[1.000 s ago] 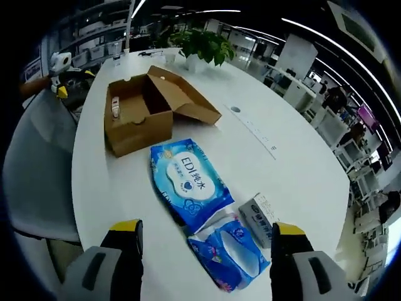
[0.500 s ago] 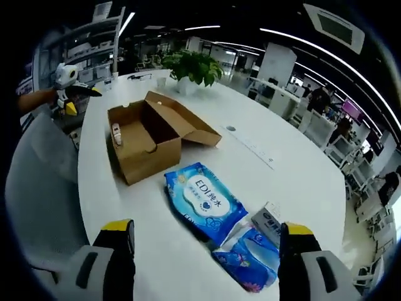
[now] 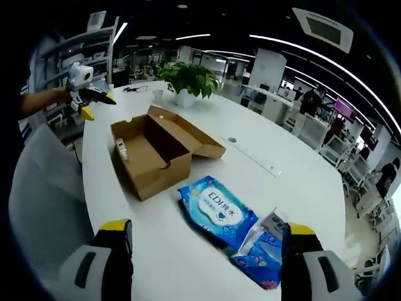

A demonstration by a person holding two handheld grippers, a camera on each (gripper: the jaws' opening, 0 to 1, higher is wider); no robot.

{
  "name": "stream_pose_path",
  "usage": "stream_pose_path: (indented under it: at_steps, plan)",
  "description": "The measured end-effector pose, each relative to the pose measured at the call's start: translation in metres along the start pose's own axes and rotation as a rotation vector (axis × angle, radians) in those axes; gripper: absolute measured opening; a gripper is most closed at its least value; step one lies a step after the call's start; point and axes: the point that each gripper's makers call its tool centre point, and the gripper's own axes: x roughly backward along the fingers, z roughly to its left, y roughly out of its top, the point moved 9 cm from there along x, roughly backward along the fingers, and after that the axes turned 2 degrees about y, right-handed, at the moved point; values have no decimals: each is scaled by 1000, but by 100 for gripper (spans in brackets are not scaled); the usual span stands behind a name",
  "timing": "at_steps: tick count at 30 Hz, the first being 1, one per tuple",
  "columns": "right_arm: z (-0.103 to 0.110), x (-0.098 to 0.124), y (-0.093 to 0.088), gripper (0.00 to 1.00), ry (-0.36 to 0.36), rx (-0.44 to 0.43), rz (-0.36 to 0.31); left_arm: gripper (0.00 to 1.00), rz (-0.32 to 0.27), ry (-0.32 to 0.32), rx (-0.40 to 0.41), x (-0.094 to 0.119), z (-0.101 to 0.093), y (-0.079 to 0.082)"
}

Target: Operate the shoe box by opening the lid, removing the specified soft item, and placing it in the target area until the item is outside and the box remains undamaged.

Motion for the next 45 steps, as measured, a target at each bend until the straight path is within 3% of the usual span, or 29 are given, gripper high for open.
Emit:
stream_pose_path:
  at_steps: [3, 6, 12, 20, 34, 37, 45]
  plan:
    - [4, 1, 1, 99, 1, -4, -1, 77, -4, -18, -37, -5, 4, 4]
    - [7, 4, 3, 99, -2, -9, -9, 69, 6, -47, -54, -9, 7, 8]
    - [20, 9, 3, 99, 10, -15, -21, 66, 69, -117, -85, -24, 13, 13]
    - [27, 17, -1, 99, -16, -63, -41, 66, 136, -189, -142, -42, 17, 19]
    - [60, 29, -3, 99, -31, -120, -81, 65, 224, -299, -195, -71, 38, 30]
    - [63, 34, -6, 99, -32, -125, -76, 61, 237, -329, -225, -77, 38, 31]
    - [72, 42, -7, 100, -29, -134, -72, 59, 365, -395, -325, -91, 42, 22]
